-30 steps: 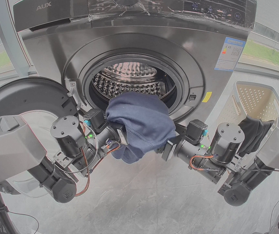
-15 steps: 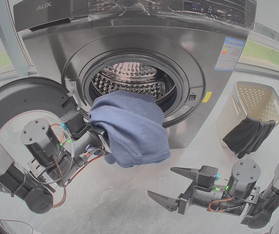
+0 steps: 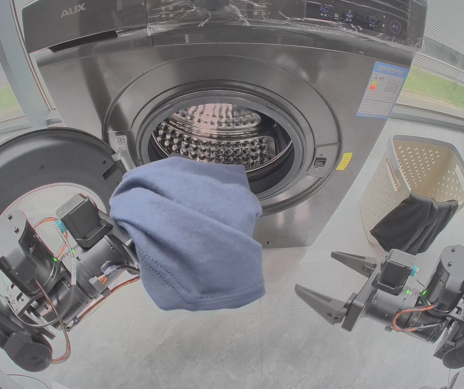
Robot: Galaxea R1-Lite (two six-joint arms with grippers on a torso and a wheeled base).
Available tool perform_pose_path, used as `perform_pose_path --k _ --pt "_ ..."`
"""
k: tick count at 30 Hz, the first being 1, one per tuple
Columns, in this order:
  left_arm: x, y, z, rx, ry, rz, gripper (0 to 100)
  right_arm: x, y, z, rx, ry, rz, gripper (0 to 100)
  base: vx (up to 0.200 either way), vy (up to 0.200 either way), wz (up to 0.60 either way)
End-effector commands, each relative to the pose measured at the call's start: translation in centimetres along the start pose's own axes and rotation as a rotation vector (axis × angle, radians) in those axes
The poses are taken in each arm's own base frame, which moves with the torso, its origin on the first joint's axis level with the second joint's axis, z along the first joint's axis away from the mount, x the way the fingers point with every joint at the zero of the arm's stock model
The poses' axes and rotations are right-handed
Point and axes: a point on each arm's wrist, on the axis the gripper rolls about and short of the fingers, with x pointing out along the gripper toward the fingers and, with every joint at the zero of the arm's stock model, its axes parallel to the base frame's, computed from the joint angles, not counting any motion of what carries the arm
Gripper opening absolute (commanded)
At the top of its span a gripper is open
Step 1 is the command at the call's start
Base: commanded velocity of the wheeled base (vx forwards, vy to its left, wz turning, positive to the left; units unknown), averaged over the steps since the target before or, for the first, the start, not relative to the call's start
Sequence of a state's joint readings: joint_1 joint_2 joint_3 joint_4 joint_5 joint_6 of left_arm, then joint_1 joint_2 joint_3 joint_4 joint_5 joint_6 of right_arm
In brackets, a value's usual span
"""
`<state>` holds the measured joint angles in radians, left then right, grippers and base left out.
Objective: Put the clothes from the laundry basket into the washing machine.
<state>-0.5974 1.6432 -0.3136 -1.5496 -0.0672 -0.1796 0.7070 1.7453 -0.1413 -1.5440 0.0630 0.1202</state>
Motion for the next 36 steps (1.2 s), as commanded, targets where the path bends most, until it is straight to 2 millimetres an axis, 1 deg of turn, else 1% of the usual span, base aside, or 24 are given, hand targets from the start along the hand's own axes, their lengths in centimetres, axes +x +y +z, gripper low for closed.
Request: perform_pose_path --k 1,4,8,9,11,15,17,27,33,36 --pt "-0.6 -0.1 0.5 0.001 -0.012 -0.008 0 -0.6 -1.2 0.8 0.000 -0.035 -0.042 100 0.000 0.000 0.00" --pt "-0.6 -0.1 0.5 0.004 -0.012 -0.006 0 -0.5 -1.5 1.0 -0.002 -0.044 -0.053 100 0.000 0.000 0.00" --pt "-0.7 0.1 0.0 0.005 0.010 0.002 0 -0.4 -1.8 1.0 -0.001 -0.045 -0.064 100 0.000 0.000 0.00" --pt "-0.7 0.2 -0.4 0.008 0.026 0.009 0 -0.5 -2.2 0.8 0.001 -0.038 -0.085 100 0.000 0.000 0.00" --pt "-0.5 0.3 -0.4 0.008 0.026 0.014 0 -0.4 -2.7 0.6 0.005 -0.026 -0.106 100 0.000 0.000 0.00" --pt "-0.5 0.4 -0.6 0.008 0.034 0.017 0 -0.1 -3.4 0.0 0.012 0.000 -0.119 100 0.000 0.000 0.00" --pt "-0.5 0.5 -0.8 0.008 0.041 0.018 0 0.0 -3.4 -0.3 0.015 0.014 -0.116 100 0.000 0.000 0.00" --pt "-0.7 0.4 -1.1 0.009 0.057 0.018 0 0.0 -3.2 -0.5 0.017 0.026 -0.102 100 0.000 0.000 0.00" --pt "-0.8 0.5 -1.2 0.007 0.063 0.019 0 0.3 -3.3 -1.1 0.024 0.052 -0.106 100 0.000 0.000 0.00" --pt "-0.9 0.4 -1.6 0.008 0.081 0.011 0 0.4 -3.3 -1.2 0.024 0.055 -0.105 100 0.200 0.000 0.00"
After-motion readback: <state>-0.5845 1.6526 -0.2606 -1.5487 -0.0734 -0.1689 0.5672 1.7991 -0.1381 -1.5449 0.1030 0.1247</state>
